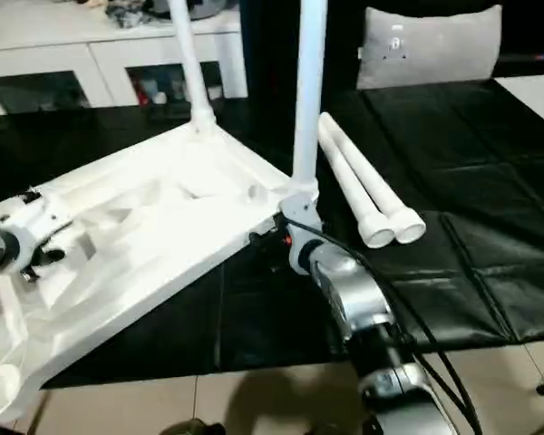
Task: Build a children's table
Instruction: Rotate table base
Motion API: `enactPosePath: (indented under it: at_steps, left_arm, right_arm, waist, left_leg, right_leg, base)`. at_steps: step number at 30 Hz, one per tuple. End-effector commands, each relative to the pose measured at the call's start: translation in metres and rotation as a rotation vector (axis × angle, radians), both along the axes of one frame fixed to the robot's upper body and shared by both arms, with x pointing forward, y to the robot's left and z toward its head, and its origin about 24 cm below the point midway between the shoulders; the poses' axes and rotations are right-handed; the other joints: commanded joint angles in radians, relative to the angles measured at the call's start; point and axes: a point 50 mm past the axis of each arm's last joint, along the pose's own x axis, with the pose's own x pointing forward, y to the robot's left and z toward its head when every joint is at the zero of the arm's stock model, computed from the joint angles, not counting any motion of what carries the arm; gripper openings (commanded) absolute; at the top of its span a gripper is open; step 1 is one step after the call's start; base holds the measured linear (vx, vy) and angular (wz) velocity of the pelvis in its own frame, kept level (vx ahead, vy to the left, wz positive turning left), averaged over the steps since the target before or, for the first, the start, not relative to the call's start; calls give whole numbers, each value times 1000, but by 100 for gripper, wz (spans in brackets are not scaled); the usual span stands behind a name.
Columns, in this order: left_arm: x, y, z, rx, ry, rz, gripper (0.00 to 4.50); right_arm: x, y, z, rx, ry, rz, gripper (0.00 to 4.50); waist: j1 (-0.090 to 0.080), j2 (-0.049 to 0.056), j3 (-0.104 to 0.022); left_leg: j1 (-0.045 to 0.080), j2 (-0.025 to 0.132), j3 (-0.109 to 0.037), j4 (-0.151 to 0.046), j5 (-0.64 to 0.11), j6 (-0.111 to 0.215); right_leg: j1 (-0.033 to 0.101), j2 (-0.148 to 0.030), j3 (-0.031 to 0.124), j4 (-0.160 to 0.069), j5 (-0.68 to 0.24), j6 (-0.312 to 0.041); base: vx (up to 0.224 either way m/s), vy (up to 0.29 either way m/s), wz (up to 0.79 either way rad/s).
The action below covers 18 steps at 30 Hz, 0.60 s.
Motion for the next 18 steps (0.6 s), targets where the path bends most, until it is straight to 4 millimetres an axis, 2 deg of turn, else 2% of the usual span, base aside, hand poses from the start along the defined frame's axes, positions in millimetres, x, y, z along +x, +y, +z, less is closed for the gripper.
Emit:
enactPosePath:
  at_steps: [1, 3, 6, 9, 12, 13, 14, 18]
  left_arm:
    - [-6, -11, -10, -56, 84, -65, 173]
    - [-6, -13, -11, -54, 95, -86, 173]
    - [-9, -23, -12, -101, 143, -158, 173]
    - [-10, -26, -12, -114, 155, -176, 173]
    - [-16, -38, -12, -191, 215, -269, 173]
    - [-18, -50, -10, -278, 230, -326, 173]
    - [-18, -50, -10, -278, 230, -326, 173]
    - [-20, -89, -1, -497, 223, -495, 173]
  right_arm:
    - [4, 1, 1, -8, -7, 9, 450]
    - [5, -1, 0, -10, -5, 6, 450]
    - [7, -2, -2, -10, 5, 0, 450]
    - [8, -3, -2, -10, 7, -1, 450]
    - [10, -1, -3, -7, 4, 4, 450]
    - [10, 0, -3, -6, 2, 10, 450]
    - [10, 0, -3, -6, 2, 10, 450]
    - [10, 6, -2, 1, -7, 41, 450]
  waist:
    - [0, 12, -76]
    - [-5, 8, -75]
    - [-6, 5, -75]
    - [-8, 7, -73]
    - [-9, 6, -73]
    - [-11, 5, -72]
    - [-11, 7, -72]
    - [-10, 2, -74]
  left_leg:
    - [37, 58, -41, -77, -316, -33]
    - [36, 56, -41, -79, -323, -32]
    - [36, 56, -41, -77, -320, -23]
    - [38, 57, -41, -78, -329, -25]
    - [40, 58, -42, -79, -338, -30]
    - [39, 57, -41, -80, -339, -29]
    - [40, 59, -41, -80, -338, -30]
    - [37, 57, -37, -77, -316, -24]
  right_leg:
    - [40, -77, 48, -62, -242, -198]
    - [41, -73, 46, -61, -235, -197]
    - [45, -80, 48, -66, -272, -196]
    - [42, -75, 47, -66, -289, -192]
    - [43, -78, 48, -66, -307, -192]
    - [43, -77, 48, -67, -308, -193]
    - [44, -77, 48, -67, -303, -197]
    - [47, -77, 48, -64, -276, -213]
  base:
    - [0, 0, 0]
    - [0, 0, 0]
    - [0, 0, 0]
    - [0, 0, 0]
    - [0, 0, 0]
    - [0, 0, 0]
    - [0, 0, 0]
    - [0, 0, 0]
